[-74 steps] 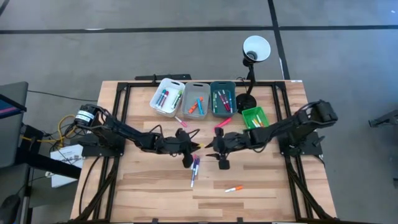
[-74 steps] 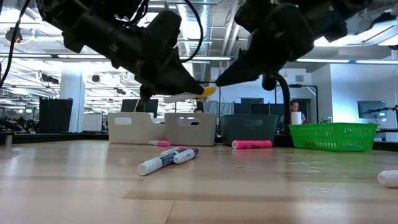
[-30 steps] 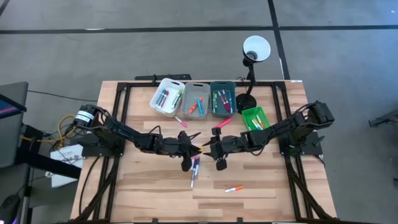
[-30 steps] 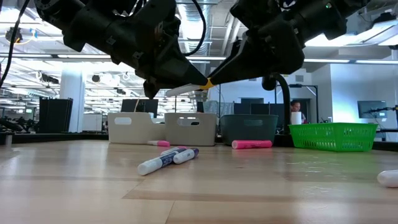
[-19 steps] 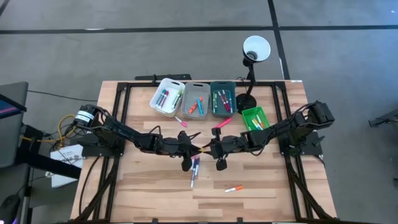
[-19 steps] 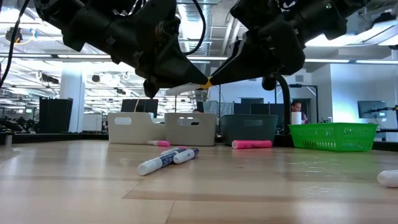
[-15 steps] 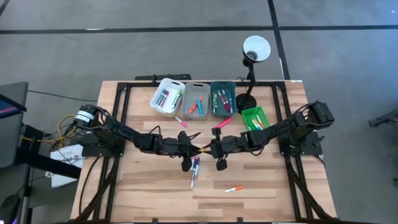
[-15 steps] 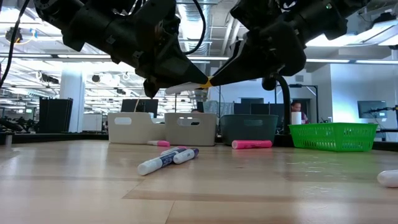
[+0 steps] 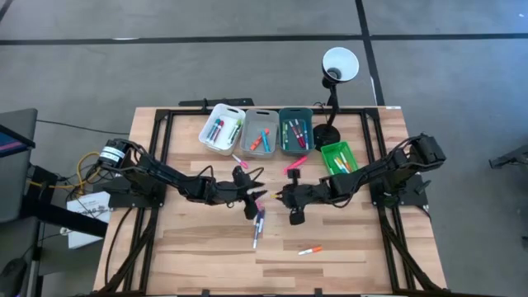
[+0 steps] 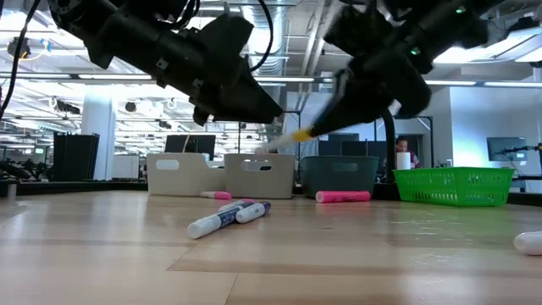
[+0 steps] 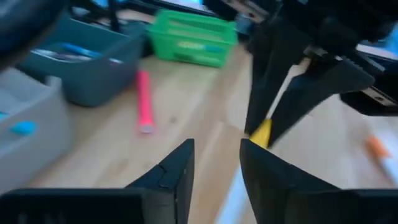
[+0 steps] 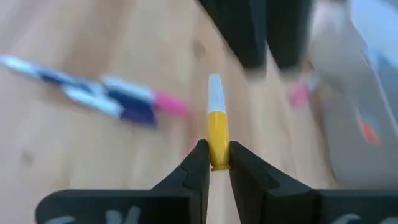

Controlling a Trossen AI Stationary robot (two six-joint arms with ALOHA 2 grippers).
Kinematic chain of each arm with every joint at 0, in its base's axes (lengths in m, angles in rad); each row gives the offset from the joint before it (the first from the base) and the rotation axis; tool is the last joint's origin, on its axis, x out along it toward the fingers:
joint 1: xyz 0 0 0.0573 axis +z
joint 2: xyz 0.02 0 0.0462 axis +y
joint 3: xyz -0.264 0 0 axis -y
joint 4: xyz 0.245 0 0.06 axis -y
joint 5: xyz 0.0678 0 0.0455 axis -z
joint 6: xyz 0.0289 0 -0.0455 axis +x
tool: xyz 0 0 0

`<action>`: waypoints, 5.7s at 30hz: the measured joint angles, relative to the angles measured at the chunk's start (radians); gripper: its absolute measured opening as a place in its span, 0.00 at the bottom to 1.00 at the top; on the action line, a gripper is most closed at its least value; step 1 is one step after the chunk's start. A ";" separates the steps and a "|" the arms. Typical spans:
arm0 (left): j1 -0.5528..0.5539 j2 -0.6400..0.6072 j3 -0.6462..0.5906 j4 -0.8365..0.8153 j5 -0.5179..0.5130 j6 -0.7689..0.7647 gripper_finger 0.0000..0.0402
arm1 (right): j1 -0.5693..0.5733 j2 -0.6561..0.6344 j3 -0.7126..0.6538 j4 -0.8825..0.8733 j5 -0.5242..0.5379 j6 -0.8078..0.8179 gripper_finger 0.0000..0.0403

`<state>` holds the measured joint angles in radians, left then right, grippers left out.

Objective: Pick & Place Markers
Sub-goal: Put the yellow highlighter pen into the green bin, then put the pink highlighter pen into the green bin

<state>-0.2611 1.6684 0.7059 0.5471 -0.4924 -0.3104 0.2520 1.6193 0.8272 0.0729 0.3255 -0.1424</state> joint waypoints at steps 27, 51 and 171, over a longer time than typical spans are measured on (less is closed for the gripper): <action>-0.001 0.000 0.000 0.005 -0.099 0.022 0.34 | 0.075 -0.428 0.000 -1.307 0.380 1.302 0.11; -0.001 0.000 0.000 0.023 -0.099 0.022 0.34 | 0.040 -0.199 0.000 -1.402 0.250 1.470 0.11; 0.467 -0.014 -0.017 -0.461 0.424 0.625 0.45 | 0.114 -0.716 -0.246 -0.146 0.089 0.352 0.25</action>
<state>0.2054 1.6544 0.6886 0.0859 -0.0689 0.3141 0.3660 0.9031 0.5808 -0.0733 0.4141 0.2096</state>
